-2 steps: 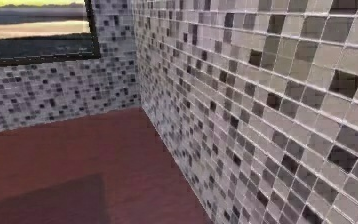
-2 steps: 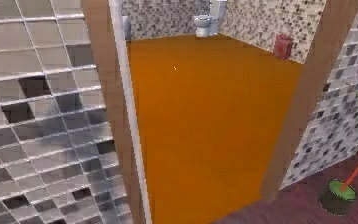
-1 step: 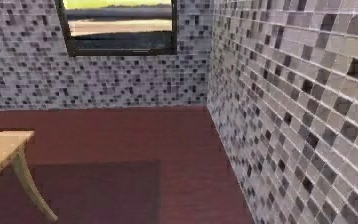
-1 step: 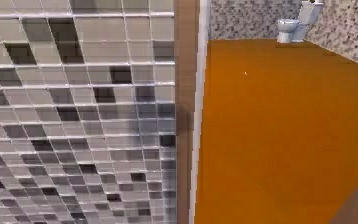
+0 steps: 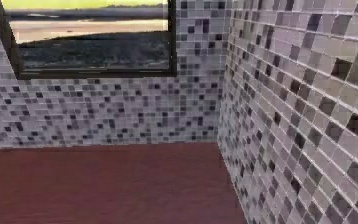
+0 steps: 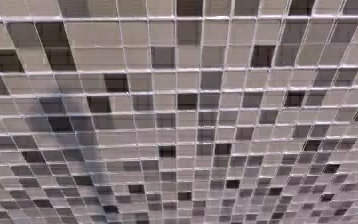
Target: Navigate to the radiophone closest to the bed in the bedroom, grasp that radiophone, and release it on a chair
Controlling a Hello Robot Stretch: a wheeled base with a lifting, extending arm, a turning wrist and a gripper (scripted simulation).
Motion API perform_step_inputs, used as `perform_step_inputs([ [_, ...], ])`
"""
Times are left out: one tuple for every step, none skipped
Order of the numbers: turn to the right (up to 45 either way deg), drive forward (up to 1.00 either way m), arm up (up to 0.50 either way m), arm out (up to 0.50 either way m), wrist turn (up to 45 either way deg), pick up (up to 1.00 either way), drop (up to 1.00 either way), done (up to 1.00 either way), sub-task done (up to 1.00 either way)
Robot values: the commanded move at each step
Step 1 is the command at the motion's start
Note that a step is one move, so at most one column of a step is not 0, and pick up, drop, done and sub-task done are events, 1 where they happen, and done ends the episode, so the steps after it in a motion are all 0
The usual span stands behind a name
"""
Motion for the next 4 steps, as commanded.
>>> perform_step_inputs([
  [-9.0,0.00,0.00,0.00,0.0,0.00,0.00,0.00,0.00],
  [0.0,0.20,0.00,0.00,0.0,0.00,0.00,0.00,0.00],
  [-45.0,0.00,0.00,0.00,0.0,0.00,0.00,0.00,0.00],
  [0.0,0.70,0.00,0.00,0.0,0.00,0.00,0.00,0.00],
])
